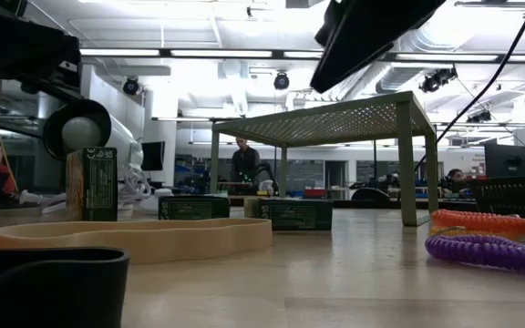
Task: Pick & Place Office Desk Supplies
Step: Put the light brown rubber band into the red bin
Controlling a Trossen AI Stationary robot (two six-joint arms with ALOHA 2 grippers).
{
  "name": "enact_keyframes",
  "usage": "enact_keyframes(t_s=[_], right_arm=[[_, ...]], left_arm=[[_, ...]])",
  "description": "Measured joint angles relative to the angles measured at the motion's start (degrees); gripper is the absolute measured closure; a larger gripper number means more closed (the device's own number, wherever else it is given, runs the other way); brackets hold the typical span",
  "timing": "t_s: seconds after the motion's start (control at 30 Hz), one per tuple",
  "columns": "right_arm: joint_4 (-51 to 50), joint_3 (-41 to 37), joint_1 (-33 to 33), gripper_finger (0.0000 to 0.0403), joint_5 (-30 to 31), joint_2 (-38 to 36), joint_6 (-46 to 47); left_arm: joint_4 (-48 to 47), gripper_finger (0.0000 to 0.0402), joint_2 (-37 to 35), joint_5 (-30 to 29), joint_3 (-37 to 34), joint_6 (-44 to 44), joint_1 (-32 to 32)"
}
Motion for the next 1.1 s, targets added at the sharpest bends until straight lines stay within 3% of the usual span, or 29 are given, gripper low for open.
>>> enact_keyframes(t_s=[0.23,0.67,1.1], right_arm=[[7.14,0.33,-0.86,0.0306,-0.23,3.6,-4.56],[8.28,13.17,-4.49,0.0306,-0.65,17.93,-15.3],[16.51,13.6,-4.74,0.0306,-4.71,23.34,-17.21]], left_arm=[[-0.01,0.0337,0.0,0.0,0.0,0.0,-0.02],[-0.03,0.0337,-0.02,0.0,0.0,0.0,-0.01],[-0.01,0.0337,0.0,0.0,0.0,0.0,-0.01]])
